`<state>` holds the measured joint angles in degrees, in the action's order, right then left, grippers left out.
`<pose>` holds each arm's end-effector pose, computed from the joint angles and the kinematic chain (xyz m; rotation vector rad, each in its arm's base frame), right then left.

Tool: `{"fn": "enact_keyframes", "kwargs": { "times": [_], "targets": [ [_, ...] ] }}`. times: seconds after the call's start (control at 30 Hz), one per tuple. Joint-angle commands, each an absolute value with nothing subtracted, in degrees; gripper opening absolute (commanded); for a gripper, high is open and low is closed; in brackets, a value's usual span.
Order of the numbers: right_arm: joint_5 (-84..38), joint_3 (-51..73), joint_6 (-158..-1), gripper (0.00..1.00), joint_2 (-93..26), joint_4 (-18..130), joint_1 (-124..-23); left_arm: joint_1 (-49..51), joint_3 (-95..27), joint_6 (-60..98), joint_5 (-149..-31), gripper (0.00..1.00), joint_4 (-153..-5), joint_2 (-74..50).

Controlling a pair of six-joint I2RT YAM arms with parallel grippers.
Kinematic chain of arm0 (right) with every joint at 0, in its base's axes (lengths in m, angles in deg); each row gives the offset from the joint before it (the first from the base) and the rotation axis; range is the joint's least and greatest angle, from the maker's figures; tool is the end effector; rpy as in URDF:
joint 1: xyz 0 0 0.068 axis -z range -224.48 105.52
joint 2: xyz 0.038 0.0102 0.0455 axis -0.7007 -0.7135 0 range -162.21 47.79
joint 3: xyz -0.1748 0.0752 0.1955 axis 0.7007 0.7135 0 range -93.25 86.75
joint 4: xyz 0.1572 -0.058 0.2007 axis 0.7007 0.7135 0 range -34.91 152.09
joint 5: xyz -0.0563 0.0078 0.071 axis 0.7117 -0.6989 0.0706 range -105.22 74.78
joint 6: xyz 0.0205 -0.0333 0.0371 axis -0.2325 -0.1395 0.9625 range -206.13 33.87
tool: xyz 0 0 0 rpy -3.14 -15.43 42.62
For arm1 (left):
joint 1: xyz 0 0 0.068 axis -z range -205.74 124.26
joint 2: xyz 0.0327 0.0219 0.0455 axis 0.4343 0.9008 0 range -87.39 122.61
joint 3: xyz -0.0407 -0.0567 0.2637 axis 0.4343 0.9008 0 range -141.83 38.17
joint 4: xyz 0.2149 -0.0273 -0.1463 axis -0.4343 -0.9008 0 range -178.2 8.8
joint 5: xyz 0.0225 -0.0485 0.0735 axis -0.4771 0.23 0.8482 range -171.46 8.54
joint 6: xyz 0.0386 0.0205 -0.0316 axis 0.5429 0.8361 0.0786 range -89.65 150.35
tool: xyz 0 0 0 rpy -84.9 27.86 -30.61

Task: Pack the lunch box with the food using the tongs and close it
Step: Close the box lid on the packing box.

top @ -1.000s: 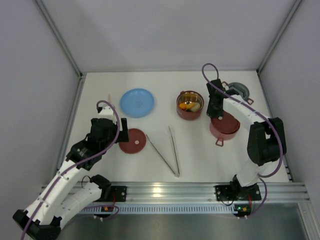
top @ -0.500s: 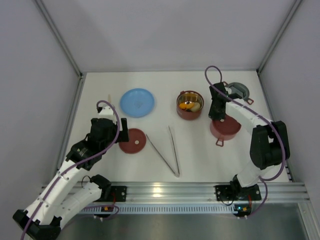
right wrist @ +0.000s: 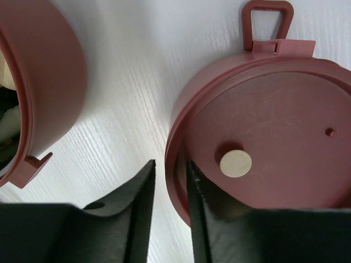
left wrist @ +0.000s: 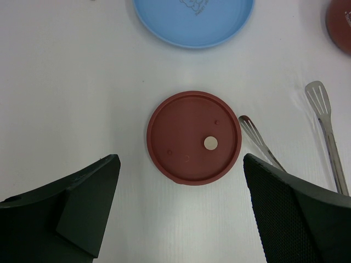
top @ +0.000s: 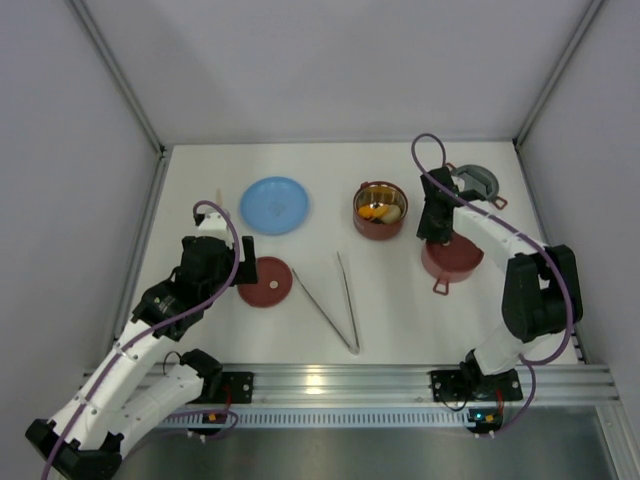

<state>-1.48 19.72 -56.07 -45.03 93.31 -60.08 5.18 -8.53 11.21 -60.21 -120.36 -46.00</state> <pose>0.3175 0.0798 0.2270 0.4040 2.6023 -0.0565 0.1347 -0.0655 0.3107 0.0065 2.1189 -0.1174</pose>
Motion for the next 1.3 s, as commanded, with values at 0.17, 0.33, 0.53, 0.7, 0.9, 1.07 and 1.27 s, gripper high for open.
{"fn": "enact_keyframes", "kwargs": {
  "times": [0.17,0.33,0.53,0.7,0.9,1.07,1.27],
  "targets": [
    [-1.68,21.18,-56.42,0.41,-41.95,93.59,-58.45,5.46,-8.94,11.98,-60.37,0.99,-119.17,-46.34],
    [-2.29,18.03,-56.69,0.41,-38.88,95.34,-58.45,5.46,-8.94,11.98,-60.37,0.99,-119.17,-46.34],
    [1.39,14.85,-56.43,0.41,-34.66,97.89,-58.45,5.46,-8.94,11.98,-60.37,0.99,-119.17,-46.34],
    [6.67,14.32,-55.81,0.43,-34.39,100.35,-57.23,5.46,-9.03,12.07,-60.63,0.99,-119.17,-46.69],
    [4.39,16.95,-56.07,0.52,-35.88,98.78,-54.15,5.46,-9.03,12.15,-60.72,0.99,-119.08,-46.78],
    [2.54,18.1,-56.6,0.56,-37.38,97.81,-52.13,5.46,-8.94,12.07,-60.72,0.99,-119.08,-46.96],
    [1.83,18.54,-57.48,0.6,-36.5,98.33,-50.99,5.46,-8.94,12.07,-60.72,0.99,-119.08,-46.78]
  ]
}}
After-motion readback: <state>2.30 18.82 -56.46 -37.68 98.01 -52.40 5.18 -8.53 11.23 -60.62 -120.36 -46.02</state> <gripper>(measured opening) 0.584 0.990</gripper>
